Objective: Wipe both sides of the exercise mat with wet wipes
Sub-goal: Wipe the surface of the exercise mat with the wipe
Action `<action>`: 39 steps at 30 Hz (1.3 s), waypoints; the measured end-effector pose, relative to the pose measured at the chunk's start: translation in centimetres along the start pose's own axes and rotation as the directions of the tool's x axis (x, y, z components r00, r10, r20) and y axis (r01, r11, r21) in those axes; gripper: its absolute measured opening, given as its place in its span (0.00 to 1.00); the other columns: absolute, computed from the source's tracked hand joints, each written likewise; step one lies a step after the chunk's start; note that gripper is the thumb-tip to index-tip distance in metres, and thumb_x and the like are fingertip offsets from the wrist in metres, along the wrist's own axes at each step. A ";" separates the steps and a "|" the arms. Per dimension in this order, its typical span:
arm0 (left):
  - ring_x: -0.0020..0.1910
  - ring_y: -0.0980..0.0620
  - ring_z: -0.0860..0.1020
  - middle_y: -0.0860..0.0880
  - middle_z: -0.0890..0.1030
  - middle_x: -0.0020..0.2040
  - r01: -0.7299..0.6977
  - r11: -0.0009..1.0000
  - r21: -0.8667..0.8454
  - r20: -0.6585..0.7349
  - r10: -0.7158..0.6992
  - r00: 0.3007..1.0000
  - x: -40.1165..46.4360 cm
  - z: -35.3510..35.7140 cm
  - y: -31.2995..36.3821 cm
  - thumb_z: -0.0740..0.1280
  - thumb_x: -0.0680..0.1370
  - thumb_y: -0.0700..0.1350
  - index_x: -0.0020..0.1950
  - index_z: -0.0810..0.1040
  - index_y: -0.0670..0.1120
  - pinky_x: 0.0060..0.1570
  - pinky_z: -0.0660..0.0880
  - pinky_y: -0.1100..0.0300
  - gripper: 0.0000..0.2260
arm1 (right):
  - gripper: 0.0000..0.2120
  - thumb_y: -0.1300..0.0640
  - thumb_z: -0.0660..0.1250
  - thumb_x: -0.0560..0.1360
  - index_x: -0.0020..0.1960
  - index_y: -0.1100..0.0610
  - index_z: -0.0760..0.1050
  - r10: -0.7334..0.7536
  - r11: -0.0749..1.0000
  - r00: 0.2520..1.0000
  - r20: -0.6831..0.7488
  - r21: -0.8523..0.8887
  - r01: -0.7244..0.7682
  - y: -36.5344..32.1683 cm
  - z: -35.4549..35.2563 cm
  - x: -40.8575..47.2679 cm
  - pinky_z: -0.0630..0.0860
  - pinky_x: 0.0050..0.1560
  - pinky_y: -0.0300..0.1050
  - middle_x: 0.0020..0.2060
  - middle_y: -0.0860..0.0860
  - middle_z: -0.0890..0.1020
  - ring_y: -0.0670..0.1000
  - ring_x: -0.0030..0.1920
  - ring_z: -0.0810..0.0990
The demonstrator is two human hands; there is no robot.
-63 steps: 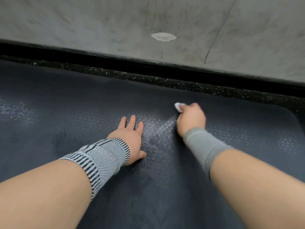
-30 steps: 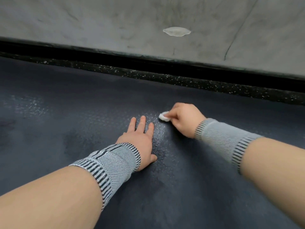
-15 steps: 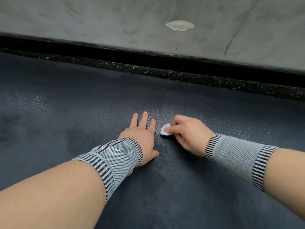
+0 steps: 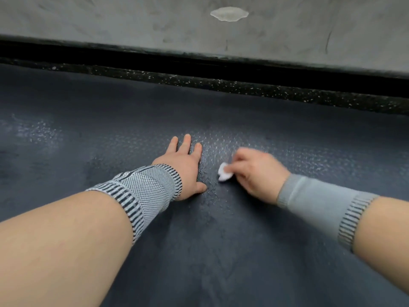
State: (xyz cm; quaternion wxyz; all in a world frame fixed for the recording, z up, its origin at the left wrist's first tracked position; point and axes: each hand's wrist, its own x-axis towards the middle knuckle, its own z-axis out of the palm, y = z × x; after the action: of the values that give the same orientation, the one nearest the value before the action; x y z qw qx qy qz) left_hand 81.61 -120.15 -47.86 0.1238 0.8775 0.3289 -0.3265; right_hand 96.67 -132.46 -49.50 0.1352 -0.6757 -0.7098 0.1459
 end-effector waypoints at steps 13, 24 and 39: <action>0.79 0.42 0.40 0.47 0.37 0.80 0.005 1.000 0.013 -0.010 -0.004 1.000 -0.4 -0.4 -0.2 0.66 0.77 0.57 0.80 0.39 0.51 0.77 0.52 0.46 0.43 | 0.12 0.60 0.62 0.76 0.57 0.56 0.79 0.181 0.981 0.982 0.059 -0.086 -0.175 -1.7 0.5 -1.4 0.72 0.50 0.47 0.52 0.56 0.76 0.60 0.51 0.77; 0.79 0.40 0.43 0.44 0.41 0.80 0.022 1.000 0.003 -0.082 -0.021 0.996 -1.0 0.1 0.3 0.67 0.78 0.54 0.81 0.41 0.48 0.77 0.49 0.49 0.42 | 0.10 0.62 0.62 0.74 0.54 0.57 0.77 0.131 0.991 0.985 0.110 0.026 -0.135 -8.7 3.3 -3.3 0.70 0.45 0.49 0.49 0.57 0.74 0.61 0.48 0.76; 0.79 0.48 0.49 0.51 0.55 0.80 -0.063 0.993 -0.104 -0.283 0.031 0.959 -6.0 5.7 -2.2 0.62 0.81 0.51 0.78 0.60 0.50 0.77 0.51 0.54 0.26 | 0.11 0.60 0.61 0.76 0.57 0.57 0.76 0.155 0.988 0.969 0.191 -0.025 -0.153 -10.4 3.6 -5.2 0.69 0.51 0.48 0.53 0.56 0.74 0.59 0.53 0.75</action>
State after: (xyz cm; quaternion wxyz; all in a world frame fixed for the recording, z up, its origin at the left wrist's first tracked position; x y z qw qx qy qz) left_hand 73.96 -123.98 -48.23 0.1327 0.9142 0.3398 -0.1766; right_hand 86.00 -138.17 -48.73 0.0510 -0.7122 -0.6657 0.2170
